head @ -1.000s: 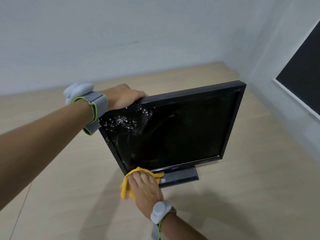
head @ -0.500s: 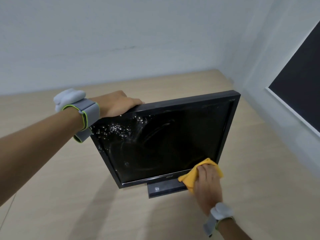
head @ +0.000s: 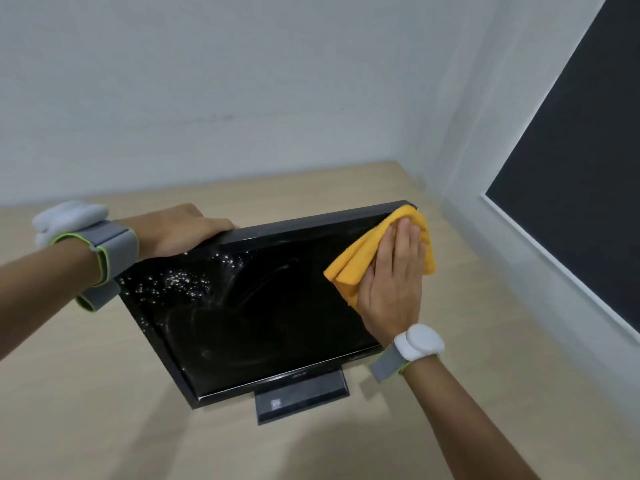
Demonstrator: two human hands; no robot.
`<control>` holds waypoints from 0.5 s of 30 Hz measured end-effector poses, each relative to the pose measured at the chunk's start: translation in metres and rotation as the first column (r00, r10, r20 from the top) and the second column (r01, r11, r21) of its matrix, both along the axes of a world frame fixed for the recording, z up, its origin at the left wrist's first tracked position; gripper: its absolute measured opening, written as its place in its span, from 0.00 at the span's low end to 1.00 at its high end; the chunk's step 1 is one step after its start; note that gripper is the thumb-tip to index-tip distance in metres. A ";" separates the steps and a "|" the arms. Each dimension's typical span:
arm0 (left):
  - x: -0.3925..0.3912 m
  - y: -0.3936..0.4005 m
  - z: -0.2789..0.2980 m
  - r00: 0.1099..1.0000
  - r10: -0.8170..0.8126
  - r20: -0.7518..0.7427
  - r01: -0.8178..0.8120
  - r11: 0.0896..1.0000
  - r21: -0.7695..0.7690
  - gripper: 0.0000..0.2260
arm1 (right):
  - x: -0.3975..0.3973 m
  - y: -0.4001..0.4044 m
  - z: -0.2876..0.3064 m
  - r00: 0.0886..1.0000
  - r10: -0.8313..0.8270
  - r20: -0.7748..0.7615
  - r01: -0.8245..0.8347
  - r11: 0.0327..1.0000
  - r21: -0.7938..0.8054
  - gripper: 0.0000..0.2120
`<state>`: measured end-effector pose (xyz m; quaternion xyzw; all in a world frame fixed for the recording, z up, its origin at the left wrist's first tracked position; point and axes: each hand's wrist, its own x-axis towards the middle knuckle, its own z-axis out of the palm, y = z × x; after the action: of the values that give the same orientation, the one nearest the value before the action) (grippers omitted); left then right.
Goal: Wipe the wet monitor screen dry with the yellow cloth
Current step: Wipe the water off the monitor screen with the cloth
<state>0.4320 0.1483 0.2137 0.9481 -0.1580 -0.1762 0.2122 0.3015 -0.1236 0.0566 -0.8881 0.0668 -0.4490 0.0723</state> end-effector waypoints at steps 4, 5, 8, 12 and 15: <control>-0.004 0.000 0.006 0.999 -0.038 -0.017 0.039 0.998 0.039 0.32 | 0.020 0.004 0.048 0.999 0.034 0.043 -0.032 0.999 -0.034 0.27; -0.004 -0.001 0.006 0.999 -0.045 -0.022 0.046 0.998 0.043 0.33 | 0.021 0.005 0.056 0.998 0.058 0.026 -0.056 0.996 -0.073 0.26; 0.000 0.000 0.005 0.999 -0.043 -0.013 0.044 0.998 0.044 0.31 | 0.020 0.008 0.073 0.986 0.169 -0.006 -0.167 0.968 -0.189 0.19; 0.002 0.002 -0.001 0.999 -0.034 0.006 0.033 0.999 0.024 0.26 | 0.015 -0.007 0.096 0.954 0.274 -0.123 -0.298 0.914 -0.274 0.15; 0.000 0.001 0.000 0.999 -0.033 -0.010 0.033 0.999 0.022 0.28 | 0.011 -0.030 0.105 0.954 0.230 -0.189 -0.271 0.934 -0.231 0.17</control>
<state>0.4322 0.1498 0.2141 0.9469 -0.1707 -0.1858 0.1995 0.3128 -0.1540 0.1616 -0.9242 -0.1001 -0.3685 0.0089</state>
